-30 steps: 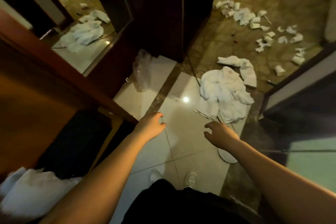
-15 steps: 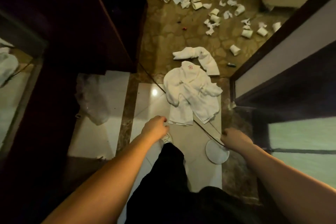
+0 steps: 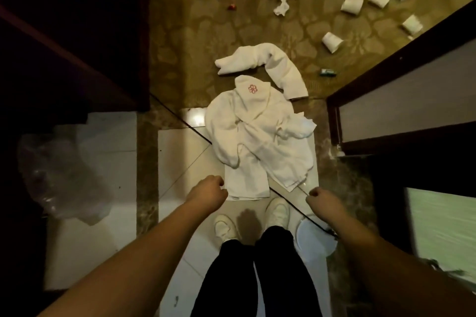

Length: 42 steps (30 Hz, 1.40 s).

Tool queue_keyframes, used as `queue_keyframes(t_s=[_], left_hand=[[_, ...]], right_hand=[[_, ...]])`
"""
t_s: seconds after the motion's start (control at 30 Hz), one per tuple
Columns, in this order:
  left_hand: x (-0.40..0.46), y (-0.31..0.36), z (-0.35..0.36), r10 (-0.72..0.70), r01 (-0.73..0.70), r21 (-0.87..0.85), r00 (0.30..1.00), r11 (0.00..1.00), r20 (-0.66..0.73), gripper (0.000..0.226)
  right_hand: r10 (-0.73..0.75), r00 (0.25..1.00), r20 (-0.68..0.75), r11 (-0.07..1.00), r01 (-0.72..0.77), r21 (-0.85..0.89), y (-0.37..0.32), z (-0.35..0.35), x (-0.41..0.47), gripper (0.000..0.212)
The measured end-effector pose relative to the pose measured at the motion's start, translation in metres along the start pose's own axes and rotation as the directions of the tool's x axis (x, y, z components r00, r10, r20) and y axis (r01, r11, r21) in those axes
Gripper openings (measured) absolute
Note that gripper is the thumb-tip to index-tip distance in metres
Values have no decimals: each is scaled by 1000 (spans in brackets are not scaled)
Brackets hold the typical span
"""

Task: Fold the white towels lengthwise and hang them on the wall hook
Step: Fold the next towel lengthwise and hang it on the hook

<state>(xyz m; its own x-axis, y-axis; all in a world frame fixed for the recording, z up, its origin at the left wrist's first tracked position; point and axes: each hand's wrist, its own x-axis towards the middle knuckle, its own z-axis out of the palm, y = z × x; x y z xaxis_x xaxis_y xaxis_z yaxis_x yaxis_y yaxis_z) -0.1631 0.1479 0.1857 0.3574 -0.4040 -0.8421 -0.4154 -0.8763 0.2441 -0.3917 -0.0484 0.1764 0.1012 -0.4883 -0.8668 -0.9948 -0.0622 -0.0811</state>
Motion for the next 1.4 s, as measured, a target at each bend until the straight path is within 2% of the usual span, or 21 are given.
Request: queue_keyframes(t_s=[0.1,0.3,0.37,0.5,0.6,0.73,0.8,0.9,0.93,1.0,1.07,1.17,1.27,1.33,1.4], left_hand=[[68,7,24,9,-9,25,1000,1000,12,41],[213,46,86,80,-84,59,994,995,72,38],[245,60,107,132,-139,70,986,988,100,41],[299,84,141,233,-239,42,966,970,112,51],[327,94,153,236,-241,12,959,970,158,66],[333,99,164,191,-191,-25,949,981,250,60],[322,100,170,179,-179,-25,942,983,285,61],[295,102,176,195,-173,-94,924,980,328,85],[286,103,177,209,-181,-114,923,977,325,88],[263,108,173,246,-221,-121,931,968,269,80],[236,114,162,281,-265,-111,942,958,182,71],[196,121,137,295,-280,-123,948,952,123,60],[160,116,113,289,-278,-139,956,950,59,31],[129,112,86,302,-298,-120,953,947,16,21],[117,110,76,307,-304,-131,952,944,0,14]], right_hand=[[65,998,2,991,-65,114,6,18,76,24],[216,974,74,934,-228,275,39,60,224,36],[251,964,83,869,-263,420,52,78,259,43],[284,947,148,643,-303,704,69,113,323,68],[271,956,112,567,-252,784,71,122,350,64],[257,963,77,571,-215,793,66,124,361,41],[215,964,157,532,-250,809,56,122,350,25],[130,946,298,434,-325,841,40,120,310,29],[66,943,326,394,-325,860,34,118,292,27],[-53,942,333,352,-294,889,25,111,254,21],[-93,949,302,303,-262,916,15,102,217,15],[-81,971,224,363,-181,914,-4,76,167,12],[-72,988,137,460,-89,883,-18,48,123,10],[-112,994,11,613,60,788,-32,24,89,14],[-183,977,-114,802,215,557,-39,19,79,20]])
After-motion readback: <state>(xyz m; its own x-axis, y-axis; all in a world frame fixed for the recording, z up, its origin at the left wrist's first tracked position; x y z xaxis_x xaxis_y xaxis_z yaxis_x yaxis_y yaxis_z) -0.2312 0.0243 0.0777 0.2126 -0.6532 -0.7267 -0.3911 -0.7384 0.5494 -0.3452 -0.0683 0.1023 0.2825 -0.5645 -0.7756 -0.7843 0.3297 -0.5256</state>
